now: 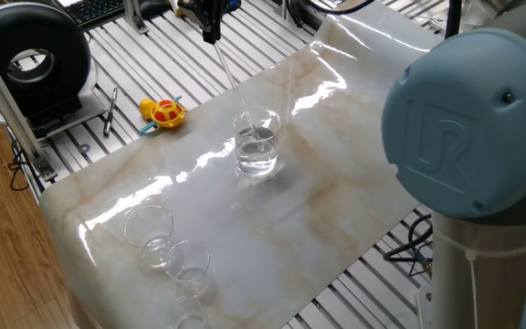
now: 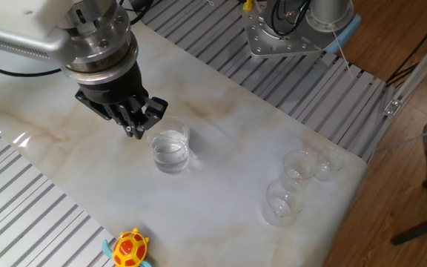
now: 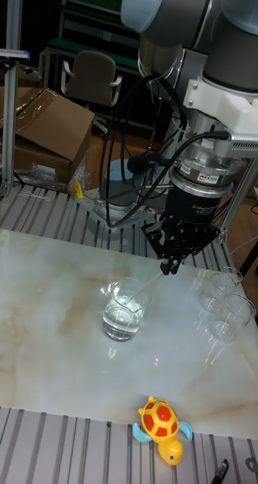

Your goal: Stir the beaker with a glass rod

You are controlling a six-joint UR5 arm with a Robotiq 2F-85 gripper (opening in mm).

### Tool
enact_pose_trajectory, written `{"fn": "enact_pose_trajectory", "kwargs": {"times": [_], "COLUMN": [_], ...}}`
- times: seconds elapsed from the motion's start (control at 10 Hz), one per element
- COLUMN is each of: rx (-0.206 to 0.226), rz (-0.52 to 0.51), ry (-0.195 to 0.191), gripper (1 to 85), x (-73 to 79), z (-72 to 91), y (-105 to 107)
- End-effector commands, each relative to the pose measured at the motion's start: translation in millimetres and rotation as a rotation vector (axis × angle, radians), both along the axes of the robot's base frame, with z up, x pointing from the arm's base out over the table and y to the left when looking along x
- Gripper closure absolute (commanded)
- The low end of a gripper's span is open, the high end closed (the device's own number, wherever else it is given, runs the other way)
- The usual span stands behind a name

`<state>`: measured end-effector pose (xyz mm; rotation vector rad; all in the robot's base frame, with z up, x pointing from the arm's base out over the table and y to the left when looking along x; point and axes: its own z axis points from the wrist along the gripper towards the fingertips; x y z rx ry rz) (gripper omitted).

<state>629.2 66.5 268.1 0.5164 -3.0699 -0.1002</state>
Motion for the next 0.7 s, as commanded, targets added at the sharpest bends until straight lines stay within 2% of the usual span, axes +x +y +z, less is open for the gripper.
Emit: {"fn": "enact_pose_trajectory", "kwargs": {"times": [0.0,0.4,0.6], "rx": [0.004,0.010,0.014], "rz": [0.003,-0.002,-0.043], "ry": [-0.002,-0.006,-0.021], "gripper": [84.7,84.7,84.7], "x": [1.8,5.0,9.4], "z": [-2.9,-5.7,-5.6], "y": [-1.0,-0.2,1.0]}}
